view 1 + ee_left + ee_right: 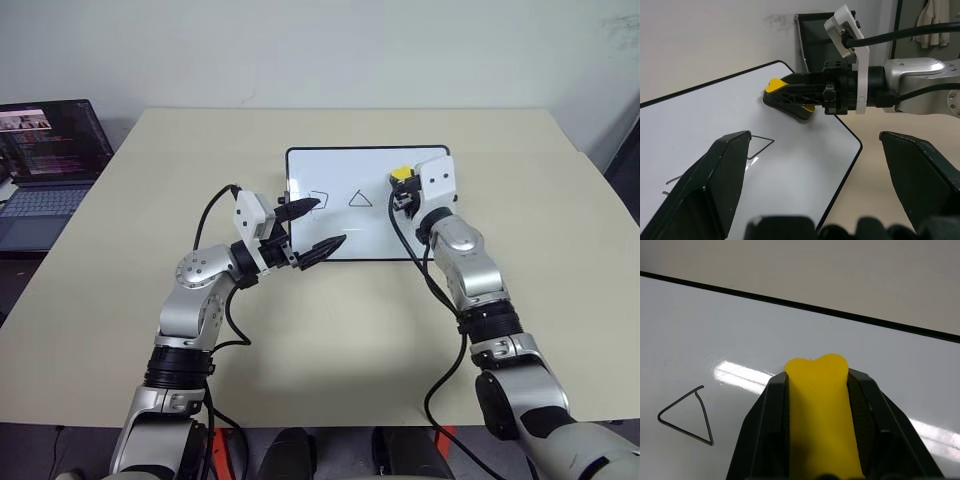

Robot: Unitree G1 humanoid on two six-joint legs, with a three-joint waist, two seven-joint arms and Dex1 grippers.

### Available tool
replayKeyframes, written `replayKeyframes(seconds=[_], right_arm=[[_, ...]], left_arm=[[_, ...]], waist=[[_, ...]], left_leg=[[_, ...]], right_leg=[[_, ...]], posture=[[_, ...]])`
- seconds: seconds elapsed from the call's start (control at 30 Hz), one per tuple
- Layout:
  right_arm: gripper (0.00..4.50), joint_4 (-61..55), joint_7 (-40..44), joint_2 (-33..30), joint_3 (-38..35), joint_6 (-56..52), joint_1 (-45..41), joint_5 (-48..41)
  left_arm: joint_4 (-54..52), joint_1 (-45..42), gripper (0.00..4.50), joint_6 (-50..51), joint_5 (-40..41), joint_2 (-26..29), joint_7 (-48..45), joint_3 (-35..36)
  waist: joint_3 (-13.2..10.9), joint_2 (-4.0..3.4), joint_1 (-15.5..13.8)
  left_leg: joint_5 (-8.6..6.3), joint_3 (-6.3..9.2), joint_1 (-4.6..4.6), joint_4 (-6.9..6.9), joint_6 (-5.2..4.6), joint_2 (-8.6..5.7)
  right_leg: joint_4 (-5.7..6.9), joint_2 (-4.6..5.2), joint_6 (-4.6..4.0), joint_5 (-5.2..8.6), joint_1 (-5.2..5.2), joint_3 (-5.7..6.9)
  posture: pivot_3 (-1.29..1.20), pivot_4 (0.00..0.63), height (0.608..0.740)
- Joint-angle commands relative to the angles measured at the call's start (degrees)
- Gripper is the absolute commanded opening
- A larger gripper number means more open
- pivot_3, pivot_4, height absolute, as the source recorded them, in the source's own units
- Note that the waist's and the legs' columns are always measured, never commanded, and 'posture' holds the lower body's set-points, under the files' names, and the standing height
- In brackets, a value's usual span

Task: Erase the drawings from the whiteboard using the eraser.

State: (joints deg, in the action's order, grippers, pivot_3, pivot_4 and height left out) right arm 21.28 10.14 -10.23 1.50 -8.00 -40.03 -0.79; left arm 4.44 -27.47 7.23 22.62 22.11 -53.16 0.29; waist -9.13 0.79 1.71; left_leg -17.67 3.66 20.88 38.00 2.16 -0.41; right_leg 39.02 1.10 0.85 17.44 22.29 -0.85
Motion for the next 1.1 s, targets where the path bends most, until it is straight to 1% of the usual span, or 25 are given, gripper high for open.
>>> replayKeyframes(seconds=[0.03, 0.1, 0.2, 0.3, 0.37, 0.5, 0.63, 0.8, 0.9, 1.0, 1.1], right_arm=[[1.27, 0.0, 1.5, -2.5, 1.0, -0.5, 7.6, 2.0], [1.27, -0.8, 2.2, -4.0, 0.9, -0.4, 11.6, 2.4], [1.27, -4.1, 2.9, -5.4, 0.3, -1.8, 15.0, 1.8], [1.27, -6.4, 3.2, -6.6, -0.4, -3.1, 17.1, 1.3], [1.27, -7.3, 3.5, -7.1, -0.5, -3.6, 17.8, 1.3], [1.27, -8.1, 3.0, -6.9, -0.9, -4.5, 17.0, 1.2], [1.27, -9.1, 2.3, -6.0, -1.4, -5.0, 14.1, 0.7], [1.27, -13.3, 2.2, -4.4, -1.0, -7.3, 9.6, 0.0], [1.27, -16.4, 1.7, -2.3, -0.2, -9.2, 7.0, -0.4], [1.27, -17.0, 1.0, -0.4, 0.0, -10.4, 4.6, -0.4], [1.27, -15.2, 0.5, 0.7, -0.1, -10.5, 2.4, -0.1]], left_arm=[[-2.0, -1.0, 4.50, -0.4, 0.8, -0.2, 0.1, 0.5], [-1.8, -1.1, 4.50, -0.5, 0.8, -0.2, 0.2, 0.6], [-1.6, -1.2, 4.50, -0.5, 0.8, 0.0, 0.1, 0.9], [-1.6, -1.0, 4.50, -0.5, 0.9, 0.1, 0.1, 0.9], [-1.6, -1.1, 4.50, -0.6, 0.9, 0.0, 0.1, 0.9], [-1.1, -1.5, 4.50, -0.7, 0.8, -0.2, 0.0, 0.8], [-0.8, -1.9, 4.50, -0.8, 0.8, -0.4, -0.1, 0.6], [-0.9, -2.0, 4.50, -0.6, 0.8, -0.7, -0.1, 0.5], [-1.2, -1.9, 4.50, -0.4, 0.7, -0.9, 0.0, 0.4], [-1.2, -2.0, 4.50, -0.3, 0.7, -1.0, 0.0, 0.4], [-1.2, -2.0, 4.50, -0.3, 0.7, -1.0, 0.0, 0.4]], waist=[[0.0, 0.06, -0.2], [0.1, 0.16, -0.1], [0.1, 0.24, -0.1], [0.1, 0.26, 0.0], [0.1, 0.26, 0.1], [0.1, 0.26, 0.3], [0.1, 0.27, 0.3], [-0.1, 0.26, 0.4], [-0.1, 0.25, 0.3], [-0.1, 0.25, 0.3], [-0.1, 0.26, 0.1]], left_leg=[[0.00, 0.01, 0.00, 0.00, 0.00, 0.00], [0.00, -0.01, -0.08, 0.04, 0.00, -0.02], [0.00, -0.01, -0.34, 0.09, -0.02, -0.02], [0.01, -0.03, -0.95, 0.07, -0.05, -0.03], [0.05, -0.05, -1.08, 0.06, -0.10, -0.03], [0.12, -0.09, -1.08, 0.07, -0.17, -0.01], [0.12, -0.15, -1.05, 0.07, -0.17, -0.01], [0.12, -0.19, -0.99, 0.01, -0.17, 0.00], [0.12, -0.17, -0.78, -0.07, -0.17, 0.00], [0.21, -0.15, 0.13, -0.03, -0.01, 0.03], [0.24, -0.18, 0.62, -0.03, 0.08, 0.02]], right_leg=[[-0.01, 0.00, 0.00, 0.00, -0.02, 0.01], [-0.02, 0.03, 0.01, -0.01, -0.12, -0.01], [-0.02, 0.02, 0.11, -0.11, -0.37, -0.02], [-0.06, 0.00, 0.13, -0.18, -0.94, -0.06], [-0.06, -0.02, 0.15, -0.18, -1.06, -0.09], [-0.04, -0.06, 0.16, -0.24, -1.02, -0.13], [-0.05, -0.06, 0.18, -0.28, -0.97, -0.19], [-0.05, -0.06, 0.17, -0.31, -0.86, -0.22], [-0.03, -0.06, 0.15, -0.31, -0.60, -0.20], [-0.03, -0.06, 0.12, -0.31, 0.22, -0.16], [-0.09, 0.01, 0.12, -0.31, 0.68, -0.14]], posture=[[0.00, 0.150, 0.740], [0.00, 0.150, 0.740], [0.00, 0.150, 0.740], [0.00, 0.150, 0.740], [0.00, 0.150, 0.740], [0.00, 0.150, 0.740], [0.00, 0.150, 0.740], [0.00, 0.150, 0.740], [0.00, 0.150, 0.740], [0.00, 0.150, 0.740], [0.00, 0.150, 0.740]])
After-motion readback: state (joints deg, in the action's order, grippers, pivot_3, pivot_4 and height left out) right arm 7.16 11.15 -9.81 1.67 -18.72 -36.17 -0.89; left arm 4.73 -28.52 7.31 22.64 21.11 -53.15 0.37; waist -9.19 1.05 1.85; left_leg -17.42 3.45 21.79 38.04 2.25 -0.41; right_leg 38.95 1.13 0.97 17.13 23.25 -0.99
